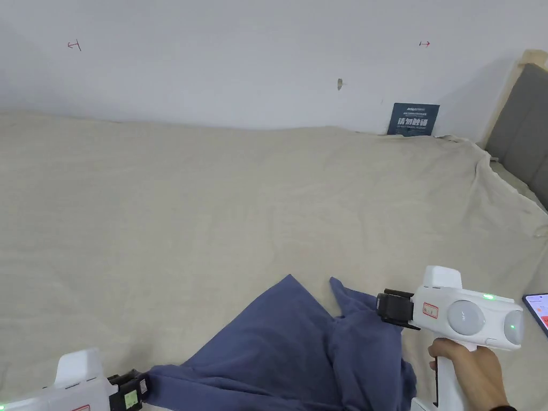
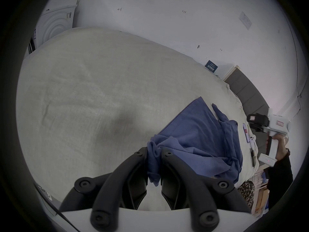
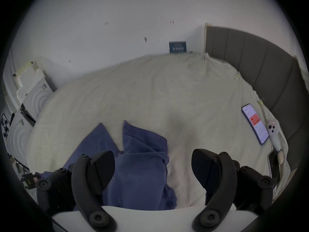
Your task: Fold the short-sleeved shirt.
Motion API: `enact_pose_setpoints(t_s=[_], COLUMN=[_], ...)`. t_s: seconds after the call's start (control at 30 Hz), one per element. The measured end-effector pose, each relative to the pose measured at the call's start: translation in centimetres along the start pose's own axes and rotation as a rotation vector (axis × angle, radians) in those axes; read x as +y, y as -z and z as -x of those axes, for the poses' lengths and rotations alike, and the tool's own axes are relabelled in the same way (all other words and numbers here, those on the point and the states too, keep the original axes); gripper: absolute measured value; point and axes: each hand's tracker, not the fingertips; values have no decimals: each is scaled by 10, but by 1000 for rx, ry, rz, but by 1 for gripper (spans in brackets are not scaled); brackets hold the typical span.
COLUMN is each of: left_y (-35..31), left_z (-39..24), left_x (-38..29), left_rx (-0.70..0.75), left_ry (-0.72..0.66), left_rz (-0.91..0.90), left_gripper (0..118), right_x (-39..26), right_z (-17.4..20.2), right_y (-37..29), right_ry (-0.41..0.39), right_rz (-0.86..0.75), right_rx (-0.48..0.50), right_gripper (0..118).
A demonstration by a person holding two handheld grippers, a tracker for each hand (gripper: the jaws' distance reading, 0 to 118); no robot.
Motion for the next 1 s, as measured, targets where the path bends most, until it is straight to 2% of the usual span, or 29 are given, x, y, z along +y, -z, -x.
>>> enact_pose_setpoints(t_s=[0.1,0.17,0.2,0.33,0.53,0.67,0.77,1.0], left_y=[5,8,8,8,5,0,-10,-38], left_z=[3,5,5,5,3,3,-1,-1], left_x=[3,5,4,3,-1,2,11,64], left_rx=[-3,-4,-4,-3,-13,-33,-55,-72], left_ry=[-7,-12,-13,-14,-34,-46,-69,-131], left_rz=[7,12,13,17,11,-10,-39,-161], left_gripper=[12,12,12,12,12,12,12,12], right_x=[2,2,1,-7,-9,0,12,61], right_z=[4,0,0,-1,2,4,4,-9], right_y=[29,51,58,72,40,-16,-67,-169], right_ry=[7,-19,-25,-15,-57,-38,-58,-75], right_rz=[70,118,131,162,53,-75,-164,-367], right_rx=[-10,-32,-36,-11,7,49,63,19], right_gripper=[95,88,80,13,6,6,6,6])
